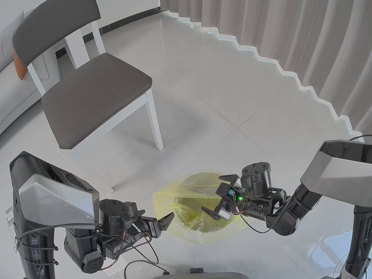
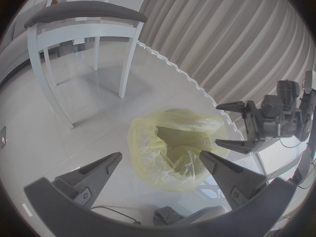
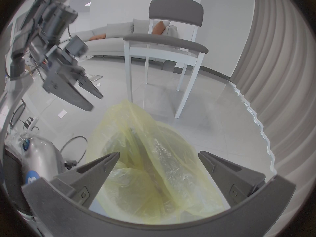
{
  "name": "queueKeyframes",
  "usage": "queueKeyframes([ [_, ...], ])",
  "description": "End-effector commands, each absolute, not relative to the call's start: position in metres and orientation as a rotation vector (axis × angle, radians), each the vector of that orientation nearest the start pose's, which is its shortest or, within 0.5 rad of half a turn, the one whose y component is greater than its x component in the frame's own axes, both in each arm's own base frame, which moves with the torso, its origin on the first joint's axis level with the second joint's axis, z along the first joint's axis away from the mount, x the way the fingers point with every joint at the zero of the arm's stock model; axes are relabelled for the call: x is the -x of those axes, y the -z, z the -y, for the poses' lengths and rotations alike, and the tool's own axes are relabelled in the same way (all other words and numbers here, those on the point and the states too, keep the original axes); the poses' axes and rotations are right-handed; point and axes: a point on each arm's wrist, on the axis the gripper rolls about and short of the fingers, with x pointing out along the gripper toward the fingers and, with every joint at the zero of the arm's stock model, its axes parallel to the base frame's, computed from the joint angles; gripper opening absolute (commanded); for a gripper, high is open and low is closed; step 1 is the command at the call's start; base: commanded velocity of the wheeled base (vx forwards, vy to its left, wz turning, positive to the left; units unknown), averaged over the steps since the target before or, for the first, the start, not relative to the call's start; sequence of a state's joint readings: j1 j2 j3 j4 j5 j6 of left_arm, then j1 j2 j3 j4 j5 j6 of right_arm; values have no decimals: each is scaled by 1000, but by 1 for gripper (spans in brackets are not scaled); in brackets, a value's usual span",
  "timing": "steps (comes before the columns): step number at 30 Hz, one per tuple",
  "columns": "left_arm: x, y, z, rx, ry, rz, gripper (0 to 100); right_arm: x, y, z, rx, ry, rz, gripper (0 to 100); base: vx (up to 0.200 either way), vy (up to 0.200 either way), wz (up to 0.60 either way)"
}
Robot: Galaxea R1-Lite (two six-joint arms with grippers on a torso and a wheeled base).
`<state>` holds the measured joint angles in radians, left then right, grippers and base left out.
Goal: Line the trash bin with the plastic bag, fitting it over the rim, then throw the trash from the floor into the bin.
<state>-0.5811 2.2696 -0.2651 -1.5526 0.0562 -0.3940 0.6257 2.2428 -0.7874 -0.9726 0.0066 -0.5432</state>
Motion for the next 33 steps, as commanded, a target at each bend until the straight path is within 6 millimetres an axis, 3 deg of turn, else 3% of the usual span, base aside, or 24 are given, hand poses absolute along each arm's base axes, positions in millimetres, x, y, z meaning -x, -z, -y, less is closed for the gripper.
queueKeyframes([
  [1, -231, -2, 149, 243, 416, -506, 100, -324, -1, -220, 697, -725, -329, 100, 0, 0, 0],
  [3, -231, -3, 149, 241, 410, -502, 100, -339, 3, -222, 718, -716, -343, 100, 0, 0, 0],
  [8, -229, -2, 149, 236, 398, -506, 100, -352, 9, -223, 757, -706, -312, 100, 0, 0, 0],
  [9, -228, -2, 148, 234, 394, -509, 100, -352, 7, -225, 754, -708, -304, 0, 0, 0, 0],
  [18, -224, -2, 142, 232, 379, -522, 100, -360, -5, -237, 755, -705, -258, 0, 0, 0, 0],
  [26, -220, -6, 139, 229, 359, -518, 100, -379, -34, -248, 757, -691, -208, 0, 0, 0, 0],
  [33, -216, -6, 136, 226, 344, -529, 100, -386, -43, -252, 757, -682, -173, 0, 0, 0, 0],
])
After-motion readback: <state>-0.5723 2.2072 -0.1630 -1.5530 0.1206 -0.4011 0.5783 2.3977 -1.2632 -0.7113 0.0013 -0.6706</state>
